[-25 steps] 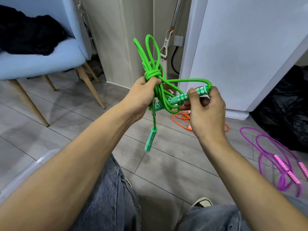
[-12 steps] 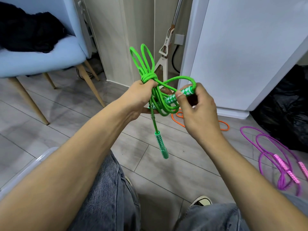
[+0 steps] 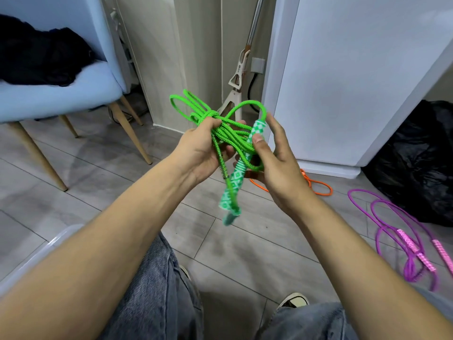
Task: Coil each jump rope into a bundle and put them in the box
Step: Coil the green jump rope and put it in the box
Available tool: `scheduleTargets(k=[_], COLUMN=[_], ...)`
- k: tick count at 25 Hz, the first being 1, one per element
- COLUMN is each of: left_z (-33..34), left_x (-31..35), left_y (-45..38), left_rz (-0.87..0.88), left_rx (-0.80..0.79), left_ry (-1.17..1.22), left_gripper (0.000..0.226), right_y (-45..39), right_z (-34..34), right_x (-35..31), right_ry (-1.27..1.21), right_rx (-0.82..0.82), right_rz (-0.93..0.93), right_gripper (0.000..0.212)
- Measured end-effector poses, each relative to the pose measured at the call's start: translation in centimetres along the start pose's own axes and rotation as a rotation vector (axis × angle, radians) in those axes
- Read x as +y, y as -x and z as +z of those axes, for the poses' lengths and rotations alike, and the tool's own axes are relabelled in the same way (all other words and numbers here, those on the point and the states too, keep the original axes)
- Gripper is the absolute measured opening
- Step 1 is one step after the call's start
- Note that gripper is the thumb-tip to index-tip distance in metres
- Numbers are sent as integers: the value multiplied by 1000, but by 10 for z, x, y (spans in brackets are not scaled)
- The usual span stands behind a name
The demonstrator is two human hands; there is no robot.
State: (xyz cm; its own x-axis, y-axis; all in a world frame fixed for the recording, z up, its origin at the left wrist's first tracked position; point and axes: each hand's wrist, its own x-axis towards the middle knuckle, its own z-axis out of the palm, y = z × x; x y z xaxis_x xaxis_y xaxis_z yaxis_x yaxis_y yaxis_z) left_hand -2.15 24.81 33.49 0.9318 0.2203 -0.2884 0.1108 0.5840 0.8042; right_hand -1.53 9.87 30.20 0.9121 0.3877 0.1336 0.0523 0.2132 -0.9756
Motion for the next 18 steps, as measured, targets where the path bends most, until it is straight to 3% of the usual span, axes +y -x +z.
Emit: scheduleTargets(k=[3, 6, 8, 10, 12, 15, 18], left_z=[-2, -6, -11, -17, -24, -31, -41], left_x=[4, 12, 22, 34, 43, 46, 49], left_y=[-4, -5, -2, -1, -2, -8, -25], left_rz=[-1, -4, 33, 82, 116, 125, 168], left_rx=[15, 19, 60, 114, 158, 219, 334], left_ry=[103, 200, 315, 488, 580, 505, 501], left_gripper=[43, 32, 23, 21, 25, 43, 40], right_y=[3, 13, 18, 21, 25, 31, 30], right_z=[4, -1, -8, -11, -8, -1, -1], right_x=[-3, 3, 5, 3, 0, 6, 16], right_ry=[-12, 418, 658, 808, 702, 696, 726], right_rx=[20, -158, -289, -351, -357, -498, -548], right_rz=[121, 172, 252, 207, 215, 257, 315], right_gripper=[38, 26, 39, 51, 49, 25, 33])
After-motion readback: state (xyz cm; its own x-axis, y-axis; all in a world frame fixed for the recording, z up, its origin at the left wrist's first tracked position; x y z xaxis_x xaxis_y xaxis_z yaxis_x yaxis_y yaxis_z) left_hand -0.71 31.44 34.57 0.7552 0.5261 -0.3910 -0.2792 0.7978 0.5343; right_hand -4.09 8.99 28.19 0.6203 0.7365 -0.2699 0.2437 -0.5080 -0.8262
